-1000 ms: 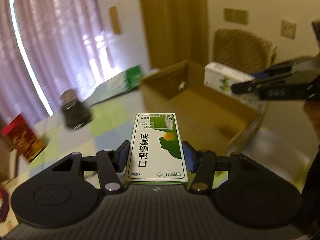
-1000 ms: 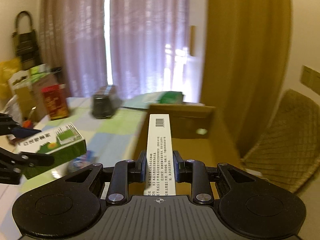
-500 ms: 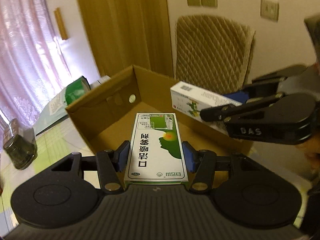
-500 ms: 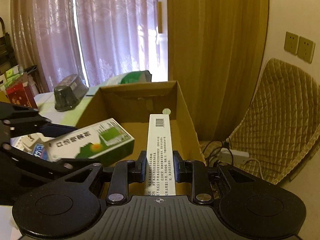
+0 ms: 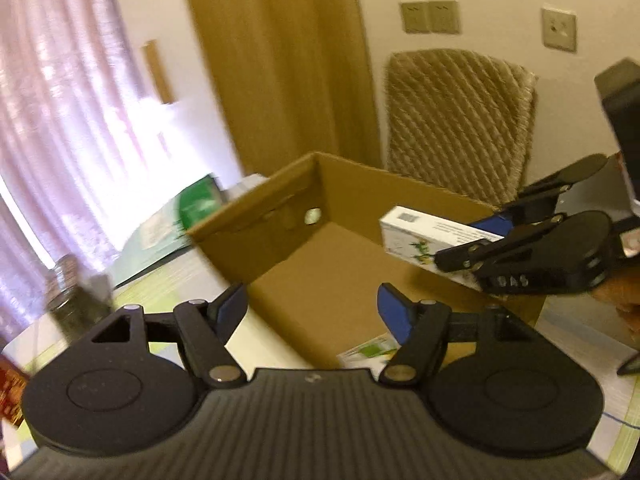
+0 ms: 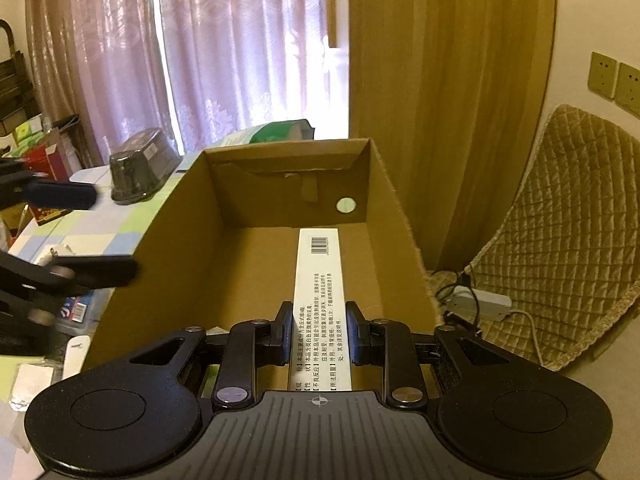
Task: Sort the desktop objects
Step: 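Open the right tool to drop the long white box into the cardboard box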
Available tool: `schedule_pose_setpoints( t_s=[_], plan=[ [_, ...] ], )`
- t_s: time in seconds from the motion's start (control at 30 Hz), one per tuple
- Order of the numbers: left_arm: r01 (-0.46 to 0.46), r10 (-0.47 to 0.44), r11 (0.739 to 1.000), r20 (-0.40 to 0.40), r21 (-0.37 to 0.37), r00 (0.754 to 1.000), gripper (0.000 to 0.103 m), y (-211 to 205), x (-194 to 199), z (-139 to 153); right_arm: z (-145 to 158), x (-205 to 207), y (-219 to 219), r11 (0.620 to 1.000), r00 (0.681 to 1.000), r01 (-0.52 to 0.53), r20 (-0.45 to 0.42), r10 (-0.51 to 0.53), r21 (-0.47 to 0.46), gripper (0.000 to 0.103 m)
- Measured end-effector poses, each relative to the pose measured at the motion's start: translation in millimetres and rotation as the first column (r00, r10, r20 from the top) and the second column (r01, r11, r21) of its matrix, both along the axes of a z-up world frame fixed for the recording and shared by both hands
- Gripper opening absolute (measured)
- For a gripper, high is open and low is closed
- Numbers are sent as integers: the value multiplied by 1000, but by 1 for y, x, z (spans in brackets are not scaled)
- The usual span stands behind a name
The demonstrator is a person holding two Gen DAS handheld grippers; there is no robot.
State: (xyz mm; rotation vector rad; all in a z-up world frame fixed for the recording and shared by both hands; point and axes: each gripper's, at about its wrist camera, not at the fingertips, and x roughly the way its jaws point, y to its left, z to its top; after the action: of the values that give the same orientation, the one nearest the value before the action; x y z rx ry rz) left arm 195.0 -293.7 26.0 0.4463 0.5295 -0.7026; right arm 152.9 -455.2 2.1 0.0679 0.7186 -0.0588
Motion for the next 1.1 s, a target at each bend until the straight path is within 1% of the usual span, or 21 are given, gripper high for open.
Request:
schedule_pose_setpoints(
  t_s=[0.07, 0.23, 0.33, 0.5, 0.6, 0.63, 0.67, 0.7, 0.73, 0.77, 0.8, 0.97, 1.1],
  plan=[
    [-45, 45, 999, -8, -18, 999, 70, 20, -3, 3, -2, 3, 5, 1000, 1000, -9, -8, 9, 6, 25],
    [-128, 128, 991, -31, -31, 991, 70, 60, -11, 4, -8, 14, 18, 1000, 999, -30, -33, 30, 0, 25],
    [-168, 166, 985, -59, -39, 984, 70, 77, -14, 0, -11, 19, 24, 999, 998, -40, -44, 40, -3, 25],
    [-211, 207, 977, -99, -28, 973, 71, 101, -22, -13, -12, 21, 26, 998, 998, -62, -30, 62, 8, 26],
    [-241, 237, 970, -121, -18, 964, 72, 120, -29, -20, -7, 18, 25, 999, 999, -50, -15, 50, 4, 26],
    [-253, 249, 967, -126, -12, 960, 72, 126, -31, -23, -5, 15, 24, 999, 999, -43, -9, 43, 8, 34],
    [-265, 262, 964, -131, -7, 956, 72, 133, -34, -25, -3, 12, 25, 999, 999, -36, 0, 36, 5, 49],
    [-276, 273, 961, -135, -1, 952, 72, 140, -38, -27, 0, 8, 27, 1000, 999, -31, 19, 31, -4, 84],
    [-287, 285, 958, -139, 5, 948, 72, 147, -41, -29, 3, 2, 30, 999, 998, -36, 43, 36, -17, 89],
    [-298, 296, 955, -143, 11, 944, 72, 154, -45, -31, 7, -3, 33, 999, 997, -40, 65, 42, -30, 89],
    [-307, 307, 951, -143, 20, 941, 72, 161, -49, -32, 9, -6, 38, 998, 996, -49, 68, 51, -38, 89],
    [-359, 361, 932, -161, 45, 919, 73, 192, -68, -39, 25, -24, 61, 996, 989, -81, 119, 83, -24, 89],
    [-383, 388, 921, -177, 65, 904, 73, 212, -86, -45, 40, -44, 88, 991, 975, -135, 177, 135, -12, 89]
  ],
)
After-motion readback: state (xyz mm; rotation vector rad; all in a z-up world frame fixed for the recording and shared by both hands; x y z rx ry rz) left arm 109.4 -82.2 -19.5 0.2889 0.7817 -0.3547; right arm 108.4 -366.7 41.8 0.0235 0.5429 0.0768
